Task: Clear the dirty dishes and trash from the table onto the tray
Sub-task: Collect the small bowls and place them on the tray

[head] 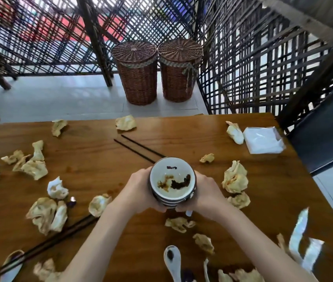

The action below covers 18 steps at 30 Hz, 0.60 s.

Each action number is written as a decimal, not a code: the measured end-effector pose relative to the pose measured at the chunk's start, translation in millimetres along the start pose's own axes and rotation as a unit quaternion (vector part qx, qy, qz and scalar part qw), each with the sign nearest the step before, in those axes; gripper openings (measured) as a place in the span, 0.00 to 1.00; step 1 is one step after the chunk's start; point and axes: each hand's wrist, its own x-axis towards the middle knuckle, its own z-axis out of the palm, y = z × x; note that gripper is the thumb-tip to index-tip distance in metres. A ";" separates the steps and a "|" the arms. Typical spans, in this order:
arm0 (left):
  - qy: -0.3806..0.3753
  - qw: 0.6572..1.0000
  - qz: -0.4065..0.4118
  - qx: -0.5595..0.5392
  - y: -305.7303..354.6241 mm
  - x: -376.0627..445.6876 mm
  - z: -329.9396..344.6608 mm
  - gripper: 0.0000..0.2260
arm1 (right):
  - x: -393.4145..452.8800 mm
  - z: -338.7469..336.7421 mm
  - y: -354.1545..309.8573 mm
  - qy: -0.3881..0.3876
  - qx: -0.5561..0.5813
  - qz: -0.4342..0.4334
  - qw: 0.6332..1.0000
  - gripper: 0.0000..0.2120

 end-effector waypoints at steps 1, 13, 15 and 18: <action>0.002 1.000 -0.002 0.002 -1.1 -0.3 1.2 0.40 | 0.8 1.7 1.2 -0.001 -0.003 0.001 1.000 0.37; 0.001 1.000 -0.016 -0.002 -14.6 0.9 11.7 0.37 | 7.6 16.6 11.0 0.001 -0.004 -0.009 1.000 0.35; 0.003 1.000 -0.017 -0.010 -17.6 -0.2 13.2 0.39 | 7.1 18.0 10.9 -0.005 -0.002 -0.002 1.000 0.38; 0.007 1.000 -0.015 -0.022 -19.8 -0.6 14.6 0.43 | 7.5 18.2 9.8 -0.011 -0.001 -0.003 1.000 0.40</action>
